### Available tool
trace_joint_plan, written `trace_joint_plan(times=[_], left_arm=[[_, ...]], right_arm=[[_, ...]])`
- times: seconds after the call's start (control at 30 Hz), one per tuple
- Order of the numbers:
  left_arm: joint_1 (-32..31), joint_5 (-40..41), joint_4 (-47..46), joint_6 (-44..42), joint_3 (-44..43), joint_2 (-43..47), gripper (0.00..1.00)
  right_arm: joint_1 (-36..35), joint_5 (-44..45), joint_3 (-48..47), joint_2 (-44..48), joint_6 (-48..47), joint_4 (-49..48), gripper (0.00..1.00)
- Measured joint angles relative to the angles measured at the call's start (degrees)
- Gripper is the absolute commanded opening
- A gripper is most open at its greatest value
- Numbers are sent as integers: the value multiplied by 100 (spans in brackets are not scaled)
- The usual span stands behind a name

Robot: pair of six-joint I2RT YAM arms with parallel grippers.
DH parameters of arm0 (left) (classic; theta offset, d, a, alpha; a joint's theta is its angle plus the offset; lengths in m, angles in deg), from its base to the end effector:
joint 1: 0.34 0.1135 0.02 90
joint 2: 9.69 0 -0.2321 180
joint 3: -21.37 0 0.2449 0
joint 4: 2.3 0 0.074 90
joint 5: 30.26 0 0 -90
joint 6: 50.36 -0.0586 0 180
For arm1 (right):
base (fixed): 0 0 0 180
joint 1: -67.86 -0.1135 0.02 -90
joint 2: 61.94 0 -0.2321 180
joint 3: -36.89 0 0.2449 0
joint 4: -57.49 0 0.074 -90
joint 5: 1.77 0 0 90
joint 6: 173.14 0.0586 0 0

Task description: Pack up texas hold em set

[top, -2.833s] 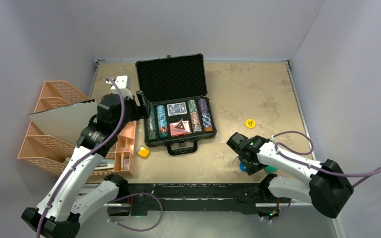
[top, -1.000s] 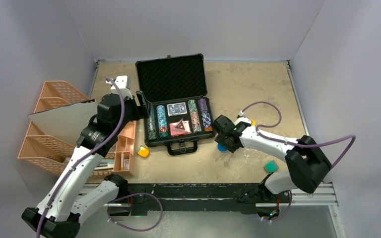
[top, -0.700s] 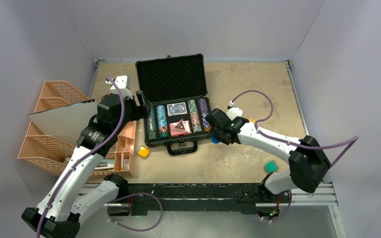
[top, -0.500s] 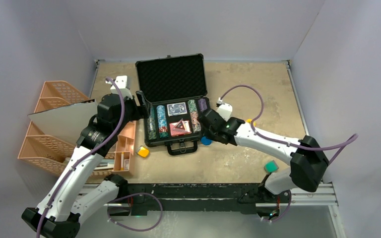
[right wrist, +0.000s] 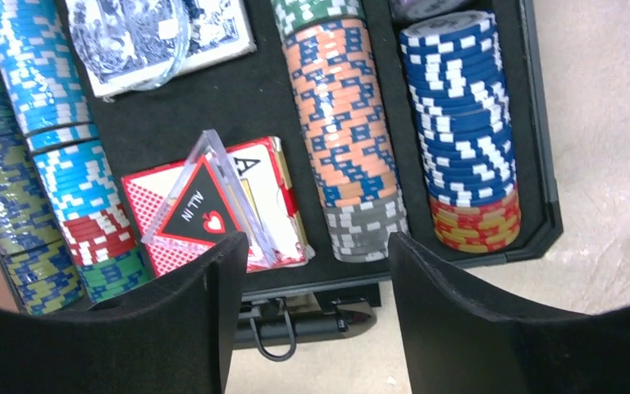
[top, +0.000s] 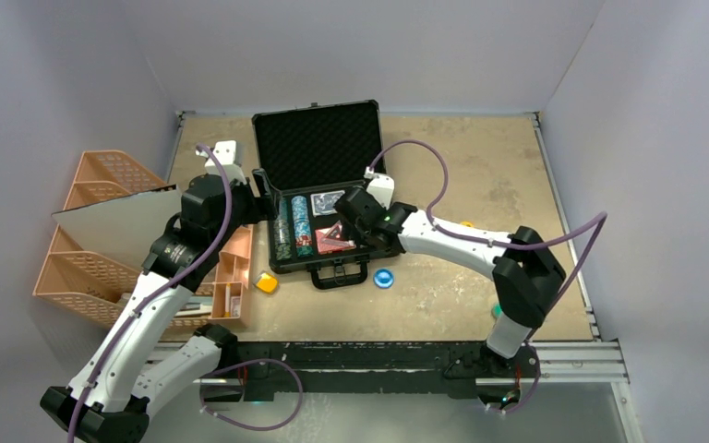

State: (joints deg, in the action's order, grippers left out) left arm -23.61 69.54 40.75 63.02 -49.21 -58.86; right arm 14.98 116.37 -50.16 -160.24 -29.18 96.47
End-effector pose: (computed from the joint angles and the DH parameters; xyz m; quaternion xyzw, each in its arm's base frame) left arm 0.2049 -0.0772 0.3299 -0.0488 0.8242 -0.1567 0.5420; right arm 0.2478 0.2816 0.1988 0.0913 0.9113 0.1287 0.3802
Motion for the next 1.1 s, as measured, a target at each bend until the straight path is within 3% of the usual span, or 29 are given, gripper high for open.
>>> trace_joint_plan(times=[0.27,0.4,0.77,1.1], left_arm=[[2,4,0,0,0,0,69],[2,4,0,0,0,0,69],[2,35,0,0,0,0,69],[2,74,0,0,0,0,69]], right_arm=[[-4,11,1152,1134,-249,42,75],[-4,-101,1775,1635,-511,-105,73],[-4,-780,2070,501,-1058,-481,71],[-44,-944,1987,385,-1309,-520,61]])
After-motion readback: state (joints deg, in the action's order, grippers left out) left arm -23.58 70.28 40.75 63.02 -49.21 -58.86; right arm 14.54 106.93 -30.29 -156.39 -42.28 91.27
